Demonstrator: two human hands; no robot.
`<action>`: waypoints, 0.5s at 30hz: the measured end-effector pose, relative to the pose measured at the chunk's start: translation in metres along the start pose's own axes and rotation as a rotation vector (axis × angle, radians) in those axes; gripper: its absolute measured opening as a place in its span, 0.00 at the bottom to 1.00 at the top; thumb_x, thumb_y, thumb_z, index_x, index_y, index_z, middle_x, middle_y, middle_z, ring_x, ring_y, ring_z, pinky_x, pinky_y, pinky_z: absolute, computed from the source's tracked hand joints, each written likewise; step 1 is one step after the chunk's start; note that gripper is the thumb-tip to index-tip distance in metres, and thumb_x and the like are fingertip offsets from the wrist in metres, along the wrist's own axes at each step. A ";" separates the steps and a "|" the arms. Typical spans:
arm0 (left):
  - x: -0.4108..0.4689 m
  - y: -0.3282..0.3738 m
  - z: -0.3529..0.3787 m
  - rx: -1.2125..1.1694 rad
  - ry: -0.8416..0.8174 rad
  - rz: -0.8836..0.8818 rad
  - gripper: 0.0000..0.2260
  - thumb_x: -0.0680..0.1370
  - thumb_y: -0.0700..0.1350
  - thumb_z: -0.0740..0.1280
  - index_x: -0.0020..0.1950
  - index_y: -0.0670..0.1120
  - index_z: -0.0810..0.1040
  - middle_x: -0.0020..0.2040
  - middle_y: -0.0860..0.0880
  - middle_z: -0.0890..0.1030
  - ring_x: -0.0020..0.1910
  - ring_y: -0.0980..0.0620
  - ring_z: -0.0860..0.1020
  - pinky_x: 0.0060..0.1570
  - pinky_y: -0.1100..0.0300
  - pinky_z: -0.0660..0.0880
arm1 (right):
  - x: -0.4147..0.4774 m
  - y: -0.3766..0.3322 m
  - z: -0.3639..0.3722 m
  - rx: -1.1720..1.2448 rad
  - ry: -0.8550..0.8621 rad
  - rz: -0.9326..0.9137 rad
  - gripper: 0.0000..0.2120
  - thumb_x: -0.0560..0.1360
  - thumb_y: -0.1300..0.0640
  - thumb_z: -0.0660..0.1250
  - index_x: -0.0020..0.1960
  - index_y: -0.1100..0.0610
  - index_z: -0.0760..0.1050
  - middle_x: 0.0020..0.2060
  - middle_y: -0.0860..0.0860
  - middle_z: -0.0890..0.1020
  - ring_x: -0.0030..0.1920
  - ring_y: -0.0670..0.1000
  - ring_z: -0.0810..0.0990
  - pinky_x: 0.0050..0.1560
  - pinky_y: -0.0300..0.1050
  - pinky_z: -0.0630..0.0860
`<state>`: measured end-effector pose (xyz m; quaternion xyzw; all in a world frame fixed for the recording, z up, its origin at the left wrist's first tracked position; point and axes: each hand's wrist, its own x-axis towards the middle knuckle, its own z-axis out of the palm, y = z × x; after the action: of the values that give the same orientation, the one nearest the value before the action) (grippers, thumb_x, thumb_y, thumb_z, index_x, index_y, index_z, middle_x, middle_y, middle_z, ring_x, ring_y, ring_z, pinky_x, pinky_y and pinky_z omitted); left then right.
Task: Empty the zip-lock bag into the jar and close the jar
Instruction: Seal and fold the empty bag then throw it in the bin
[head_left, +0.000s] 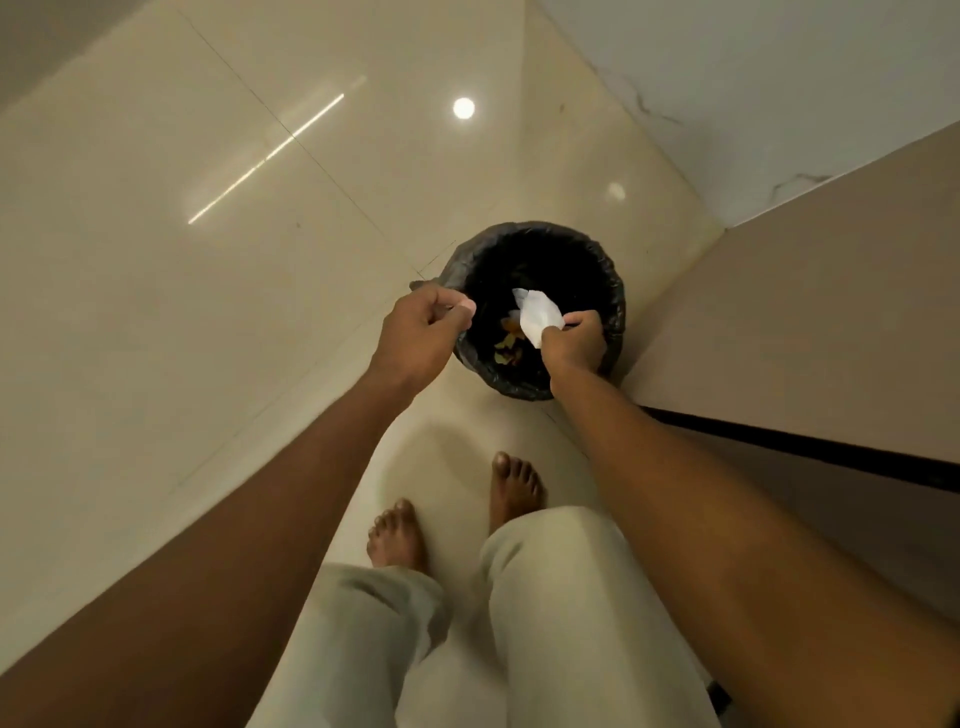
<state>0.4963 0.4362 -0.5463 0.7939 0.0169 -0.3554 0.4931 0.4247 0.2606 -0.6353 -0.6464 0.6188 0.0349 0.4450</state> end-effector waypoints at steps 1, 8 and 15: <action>0.010 -0.008 0.006 0.001 -0.005 0.013 0.05 0.83 0.48 0.70 0.53 0.48 0.84 0.46 0.50 0.86 0.46 0.53 0.82 0.53 0.56 0.80 | 0.012 0.009 0.007 -0.020 -0.017 -0.003 0.13 0.75 0.68 0.64 0.54 0.54 0.70 0.53 0.54 0.77 0.49 0.57 0.78 0.42 0.47 0.76; -0.001 -0.016 0.019 -0.004 0.009 0.003 0.04 0.82 0.43 0.70 0.53 0.46 0.84 0.46 0.48 0.86 0.49 0.46 0.84 0.56 0.49 0.82 | 0.013 0.032 -0.010 -0.197 -0.200 -0.082 0.19 0.81 0.64 0.63 0.70 0.54 0.70 0.71 0.57 0.69 0.55 0.58 0.77 0.52 0.52 0.78; -0.154 0.065 -0.015 -0.083 0.055 -0.027 0.02 0.80 0.46 0.74 0.52 0.52 0.84 0.41 0.54 0.84 0.42 0.57 0.80 0.50 0.58 0.76 | -0.146 -0.030 -0.126 -0.137 -0.183 -0.390 0.13 0.81 0.65 0.62 0.64 0.58 0.77 0.65 0.58 0.76 0.63 0.59 0.79 0.63 0.56 0.76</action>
<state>0.4145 0.4650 -0.4031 0.7820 0.0558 -0.3393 0.5199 0.3519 0.2901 -0.4563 -0.7766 0.4354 0.0486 0.4527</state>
